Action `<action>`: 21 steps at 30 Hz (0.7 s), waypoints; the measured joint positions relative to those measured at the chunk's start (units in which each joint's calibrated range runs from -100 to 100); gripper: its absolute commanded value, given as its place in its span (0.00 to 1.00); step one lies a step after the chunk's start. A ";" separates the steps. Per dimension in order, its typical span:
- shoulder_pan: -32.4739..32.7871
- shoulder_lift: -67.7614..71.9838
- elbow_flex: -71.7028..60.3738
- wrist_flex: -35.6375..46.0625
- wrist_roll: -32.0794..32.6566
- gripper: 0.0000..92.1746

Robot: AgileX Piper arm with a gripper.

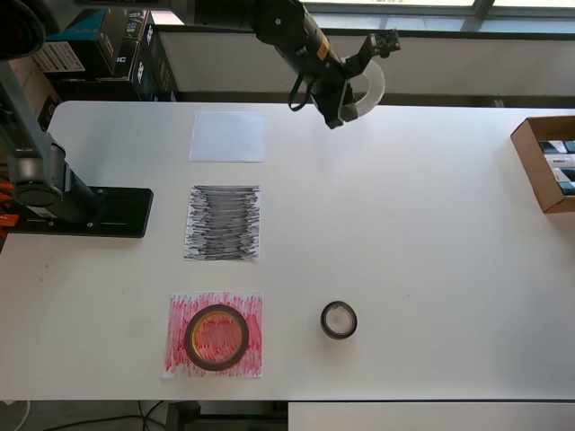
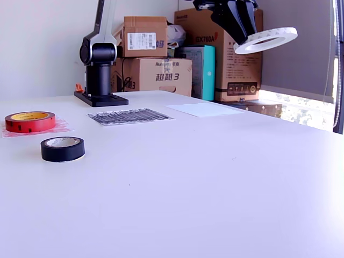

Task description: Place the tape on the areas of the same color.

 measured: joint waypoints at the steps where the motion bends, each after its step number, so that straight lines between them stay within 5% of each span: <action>1: 1.71 -1.11 1.28 0.00 0.67 0.00; 13: 18.49 -4.25 15.58 -5.59 2.02 0.00; 21: 23.45 -4.39 23.84 -9.48 1.44 0.00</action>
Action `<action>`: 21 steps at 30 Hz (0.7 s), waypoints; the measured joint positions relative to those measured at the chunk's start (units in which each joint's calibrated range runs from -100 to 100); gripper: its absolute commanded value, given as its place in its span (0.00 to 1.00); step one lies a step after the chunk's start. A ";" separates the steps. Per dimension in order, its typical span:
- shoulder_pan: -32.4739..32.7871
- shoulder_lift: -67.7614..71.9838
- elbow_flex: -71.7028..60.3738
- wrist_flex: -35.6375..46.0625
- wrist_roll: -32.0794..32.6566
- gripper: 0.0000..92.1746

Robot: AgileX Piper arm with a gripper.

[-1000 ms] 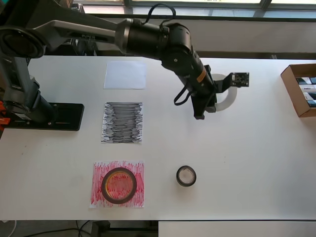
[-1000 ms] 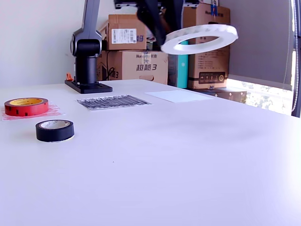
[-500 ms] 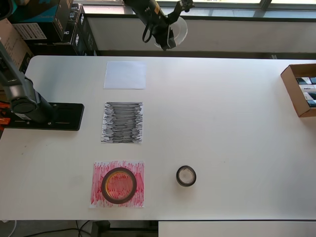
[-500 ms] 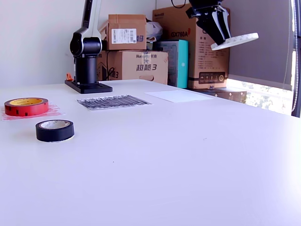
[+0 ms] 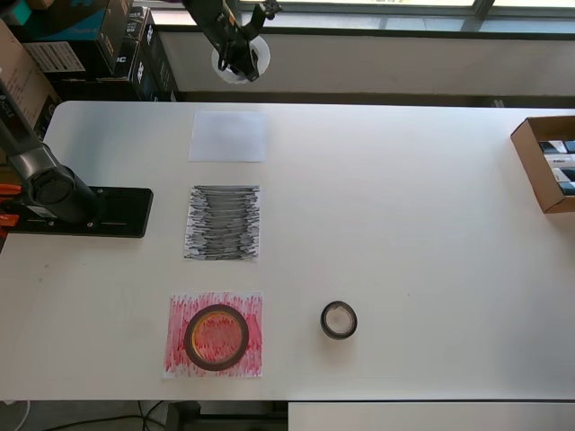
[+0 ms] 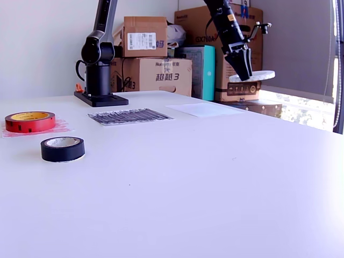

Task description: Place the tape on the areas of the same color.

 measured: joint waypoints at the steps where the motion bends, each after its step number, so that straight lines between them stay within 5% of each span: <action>1: 0.18 -0.22 0.95 -0.11 -0.14 0.00; 21: -9.08 -11.91 18.77 -5.15 -2.88 0.00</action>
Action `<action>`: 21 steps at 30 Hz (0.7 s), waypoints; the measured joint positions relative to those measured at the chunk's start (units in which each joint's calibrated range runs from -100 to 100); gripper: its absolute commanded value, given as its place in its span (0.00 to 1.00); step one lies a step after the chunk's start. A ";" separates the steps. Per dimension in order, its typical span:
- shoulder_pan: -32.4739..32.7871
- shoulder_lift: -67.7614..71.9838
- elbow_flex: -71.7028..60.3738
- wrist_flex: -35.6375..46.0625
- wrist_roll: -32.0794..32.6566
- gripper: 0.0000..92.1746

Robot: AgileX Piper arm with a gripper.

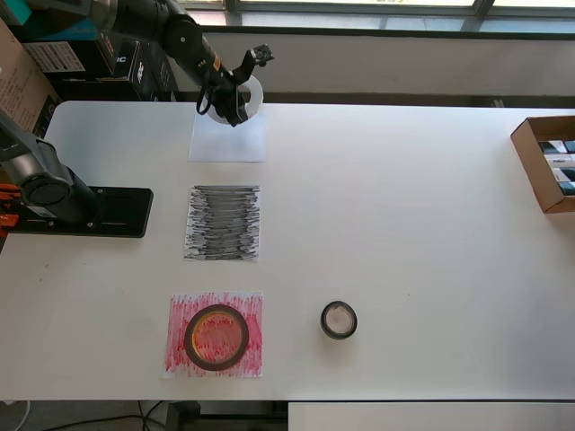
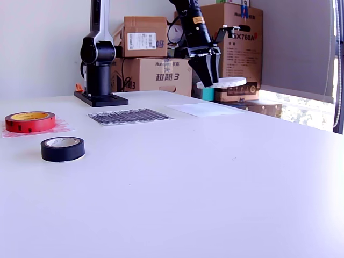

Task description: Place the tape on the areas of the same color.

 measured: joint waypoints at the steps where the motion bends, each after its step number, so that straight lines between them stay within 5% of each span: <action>1: -0.57 0.00 0.49 -0.31 -0.47 0.00; 21: -5.21 0.00 6.98 -5.49 -4.25 0.00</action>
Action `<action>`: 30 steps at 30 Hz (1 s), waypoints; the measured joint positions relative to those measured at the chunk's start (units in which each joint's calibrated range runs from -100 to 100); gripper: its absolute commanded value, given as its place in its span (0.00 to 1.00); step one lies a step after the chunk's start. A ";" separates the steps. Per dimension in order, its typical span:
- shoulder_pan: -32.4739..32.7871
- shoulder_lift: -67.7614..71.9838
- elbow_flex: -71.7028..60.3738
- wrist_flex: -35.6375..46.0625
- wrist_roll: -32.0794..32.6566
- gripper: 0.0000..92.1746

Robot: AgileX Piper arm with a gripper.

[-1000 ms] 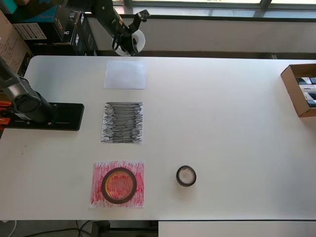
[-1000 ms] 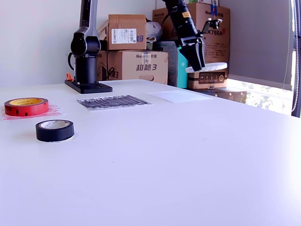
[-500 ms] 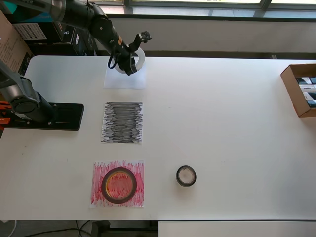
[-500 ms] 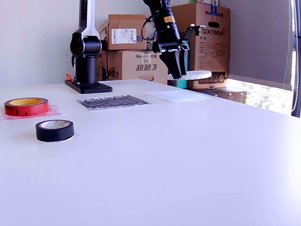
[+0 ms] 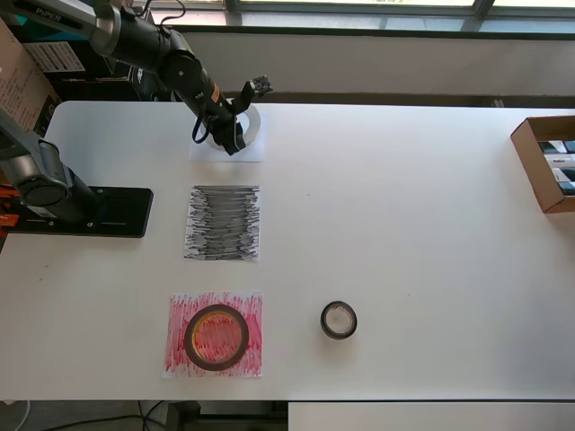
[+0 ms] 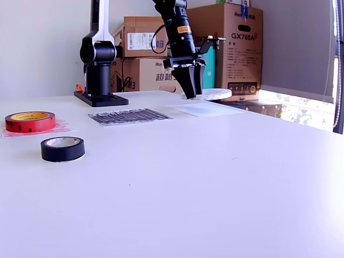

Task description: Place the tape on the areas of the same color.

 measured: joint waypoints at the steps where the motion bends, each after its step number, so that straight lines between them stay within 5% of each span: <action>1: -0.35 0.00 0.00 0.00 0.00 0.00; 30: 1.06 0.13 1.95 0.06 0.76 0.00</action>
